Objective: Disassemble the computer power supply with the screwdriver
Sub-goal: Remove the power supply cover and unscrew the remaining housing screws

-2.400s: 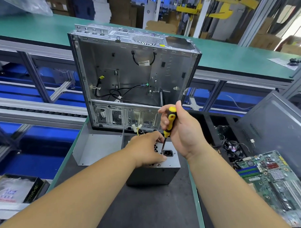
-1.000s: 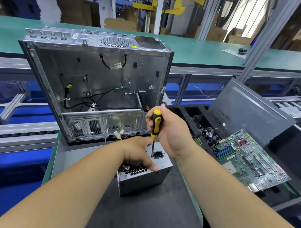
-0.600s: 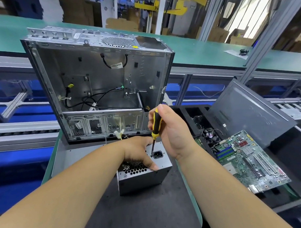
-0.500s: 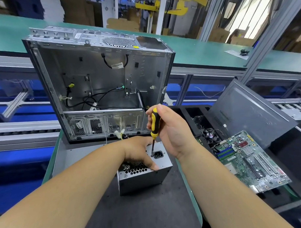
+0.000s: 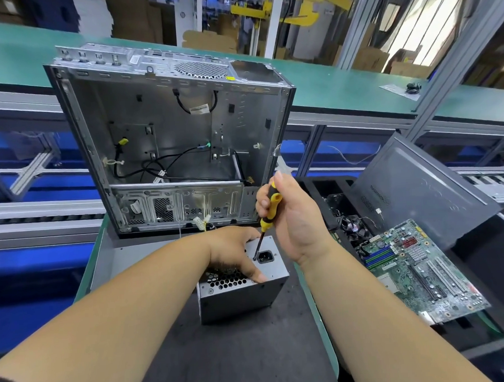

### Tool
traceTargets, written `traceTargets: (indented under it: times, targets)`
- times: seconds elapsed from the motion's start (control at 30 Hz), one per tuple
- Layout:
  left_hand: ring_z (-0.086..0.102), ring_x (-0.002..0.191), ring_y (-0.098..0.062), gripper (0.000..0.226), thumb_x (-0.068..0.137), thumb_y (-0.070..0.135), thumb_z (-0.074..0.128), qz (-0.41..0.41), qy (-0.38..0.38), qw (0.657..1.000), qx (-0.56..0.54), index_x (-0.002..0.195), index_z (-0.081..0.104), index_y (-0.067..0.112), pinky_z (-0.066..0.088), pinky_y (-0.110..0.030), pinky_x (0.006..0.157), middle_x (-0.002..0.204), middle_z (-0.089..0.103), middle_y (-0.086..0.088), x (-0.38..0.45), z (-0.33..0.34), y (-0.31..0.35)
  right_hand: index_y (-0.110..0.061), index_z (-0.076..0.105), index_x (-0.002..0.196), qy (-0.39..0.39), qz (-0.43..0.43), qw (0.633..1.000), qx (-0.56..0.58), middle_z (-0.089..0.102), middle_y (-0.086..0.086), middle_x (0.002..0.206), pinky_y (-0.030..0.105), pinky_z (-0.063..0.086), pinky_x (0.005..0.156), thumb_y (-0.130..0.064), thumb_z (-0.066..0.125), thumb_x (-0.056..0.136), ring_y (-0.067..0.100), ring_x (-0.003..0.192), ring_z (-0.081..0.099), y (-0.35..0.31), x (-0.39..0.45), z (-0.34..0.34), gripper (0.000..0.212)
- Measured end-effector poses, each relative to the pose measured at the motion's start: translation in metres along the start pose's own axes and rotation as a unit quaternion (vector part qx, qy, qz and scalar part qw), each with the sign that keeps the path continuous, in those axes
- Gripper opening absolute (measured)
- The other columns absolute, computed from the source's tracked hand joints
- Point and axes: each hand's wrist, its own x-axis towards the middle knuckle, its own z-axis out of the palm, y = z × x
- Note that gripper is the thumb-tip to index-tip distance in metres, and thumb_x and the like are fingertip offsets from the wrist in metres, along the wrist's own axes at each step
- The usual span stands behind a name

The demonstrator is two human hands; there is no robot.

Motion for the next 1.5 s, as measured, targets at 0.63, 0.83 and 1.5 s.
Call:
traceTargets:
  times: [0.63, 0.83, 1.5]
  targets:
    - [0.056, 0.121, -0.014, 0.087, 0.059, 0.046, 0.091, -0.014, 0.003, 1.000, 0.005, 0.133, 0.049, 0.027, 0.044, -0.033, 0.104, 0.131, 0.060, 0.008, 0.000, 0.000, 0.000, -0.020, 0.056, 0.077, 0.005, 0.013, 0.998, 0.062, 0.054, -0.001, 0.071, 0.029, 0.040, 0.066, -0.041, 0.049, 0.093, 0.016, 0.062, 0.046, 0.006, 0.001, 0.006, 0.028]
    - [0.054, 0.120, -0.014, 0.086, 0.059, 0.051, 0.089, -0.009, -0.002, 1.000, 0.015, 0.132, 0.049, 0.029, 0.043, -0.037, 0.106, 0.131, 0.058, 0.010, 0.000, -0.002, 0.002, -0.017, 0.072, 0.077, 0.001, 0.039, 0.997, 0.068, 0.060, 0.003, 0.078, 0.028, 0.049, 0.068, -0.036, 0.055, 0.087, 0.017, 0.069, 0.055, -0.002, 0.002, 0.003, 0.027]
    - [0.054, 0.121, -0.014, 0.086, 0.058, 0.050, 0.090, -0.007, 0.002, 1.000, 0.012, 0.131, 0.050, 0.027, 0.042, -0.040, 0.108, 0.131, 0.059, 0.009, 0.001, -0.001, 0.000, -0.015, 0.055, 0.079, -0.013, 0.048, 0.997, 0.060, 0.061, 0.003, 0.074, 0.029, 0.045, 0.065, -0.041, 0.057, 0.088, 0.018, 0.062, 0.051, 0.002, 0.002, -0.002, 0.027]
